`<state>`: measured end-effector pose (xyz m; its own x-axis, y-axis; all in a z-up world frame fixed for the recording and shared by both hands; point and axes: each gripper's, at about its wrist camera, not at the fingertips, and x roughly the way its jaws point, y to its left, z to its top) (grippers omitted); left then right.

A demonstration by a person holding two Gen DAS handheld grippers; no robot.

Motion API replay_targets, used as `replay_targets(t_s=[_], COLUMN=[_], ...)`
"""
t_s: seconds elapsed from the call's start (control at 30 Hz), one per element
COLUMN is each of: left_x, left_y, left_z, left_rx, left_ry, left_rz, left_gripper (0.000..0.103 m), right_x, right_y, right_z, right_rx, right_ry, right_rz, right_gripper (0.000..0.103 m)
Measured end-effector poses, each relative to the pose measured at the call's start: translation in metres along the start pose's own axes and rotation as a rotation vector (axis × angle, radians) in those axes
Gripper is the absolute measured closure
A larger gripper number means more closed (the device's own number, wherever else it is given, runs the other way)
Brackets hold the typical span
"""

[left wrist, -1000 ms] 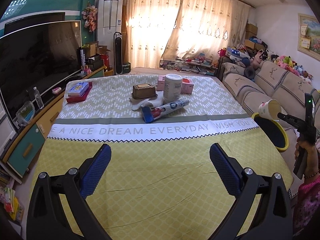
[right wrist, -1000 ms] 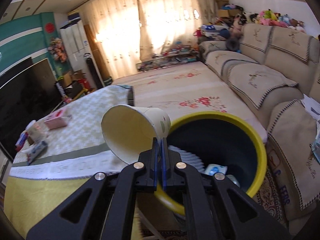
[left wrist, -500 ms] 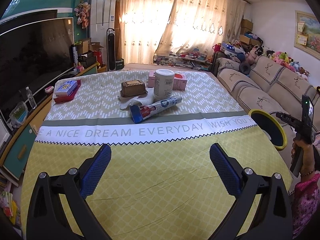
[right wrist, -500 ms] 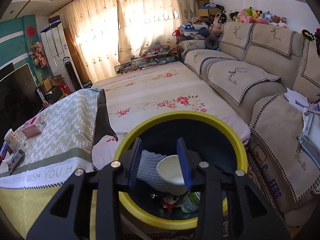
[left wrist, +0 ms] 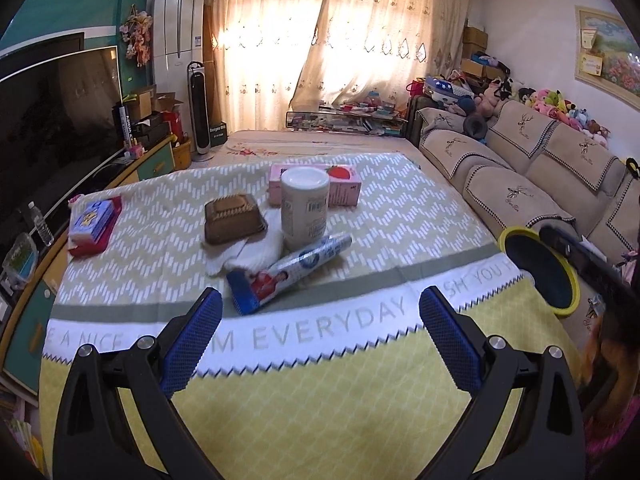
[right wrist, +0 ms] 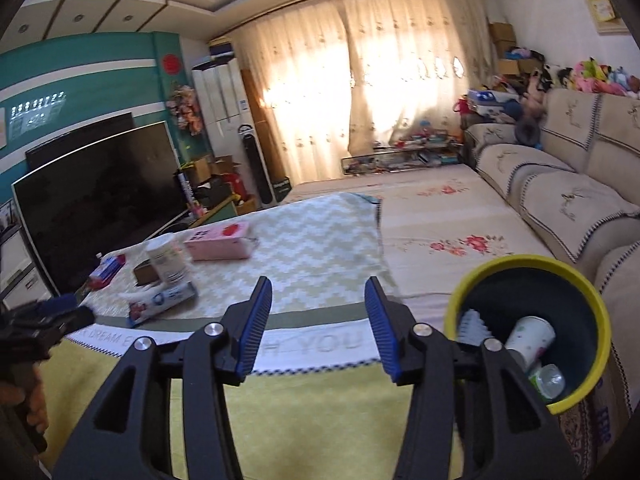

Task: Collect trash
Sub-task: 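Grasp the white lidded jar with the left gripper and lift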

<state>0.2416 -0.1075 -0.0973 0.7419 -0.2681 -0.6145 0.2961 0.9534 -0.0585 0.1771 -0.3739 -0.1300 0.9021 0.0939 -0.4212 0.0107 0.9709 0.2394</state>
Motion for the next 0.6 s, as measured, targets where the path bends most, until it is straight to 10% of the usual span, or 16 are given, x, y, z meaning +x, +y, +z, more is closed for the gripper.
replay_targets(t_s=[0.6], left_x=[0.111], left_y=[0.015], left_z=[0.076], left_rx=[-0.041], left_ry=[-0.018], left_rz=[0.030], left_gripper=[0.006], right_x=[0.003], right_y=[0.025], right_z=[-0.003], right_rx=[-0.059], right_ry=[-0.017], right_rz=[-0.017], right_gripper=[0.045])
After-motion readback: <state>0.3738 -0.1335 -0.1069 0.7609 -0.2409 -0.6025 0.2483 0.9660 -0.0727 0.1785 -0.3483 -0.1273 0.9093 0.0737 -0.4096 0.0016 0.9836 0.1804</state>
